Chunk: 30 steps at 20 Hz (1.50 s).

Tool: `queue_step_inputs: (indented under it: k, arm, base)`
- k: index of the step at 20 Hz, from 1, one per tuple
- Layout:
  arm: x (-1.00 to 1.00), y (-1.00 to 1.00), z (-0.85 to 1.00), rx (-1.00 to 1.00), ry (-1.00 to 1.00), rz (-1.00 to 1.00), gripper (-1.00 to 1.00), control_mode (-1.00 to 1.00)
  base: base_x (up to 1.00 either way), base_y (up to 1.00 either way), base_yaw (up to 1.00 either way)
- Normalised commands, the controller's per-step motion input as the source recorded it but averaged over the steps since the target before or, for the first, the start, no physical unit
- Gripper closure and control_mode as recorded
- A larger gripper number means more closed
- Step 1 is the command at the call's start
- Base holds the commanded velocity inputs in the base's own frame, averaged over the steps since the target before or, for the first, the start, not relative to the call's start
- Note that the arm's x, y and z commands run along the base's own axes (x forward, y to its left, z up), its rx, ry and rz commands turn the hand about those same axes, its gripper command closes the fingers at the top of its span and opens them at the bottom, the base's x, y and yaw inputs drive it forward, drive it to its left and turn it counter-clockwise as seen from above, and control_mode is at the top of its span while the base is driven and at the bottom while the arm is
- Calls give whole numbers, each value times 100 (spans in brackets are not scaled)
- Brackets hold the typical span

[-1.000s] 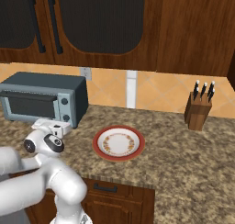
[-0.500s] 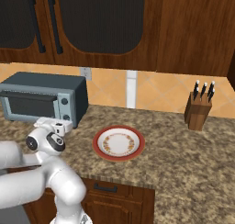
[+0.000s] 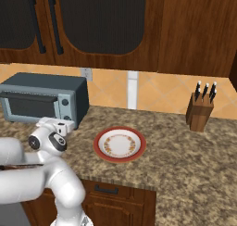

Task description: Pick up the kebab skewer and baguette bread, and place them inside the toaster oven. Close the toaster oven door and start by setting the timer.

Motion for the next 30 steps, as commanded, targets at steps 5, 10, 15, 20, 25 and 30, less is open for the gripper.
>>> queue_step_inputs:
  k: [5,10,15,20,25,30]
  arm:
    - [0,0,-13,0,0,1,-100,-100]
    - [3,0,-4,0,0,1,-100,-100]
    - [9,0,-1,0,0,0,-100,-100]
    - [3,-1,-2,0,0,0,-100,-100]
    - [0,-8,0,0,0,3,-100,-100]
    - [3,-9,0,0,0,4,-100,-100]
  base:
    - [0,0,0]
    - [0,0,0]
    - [0,0,0]
    - [0,0,0]
    - [0,0,0]
    - [0,0,0]
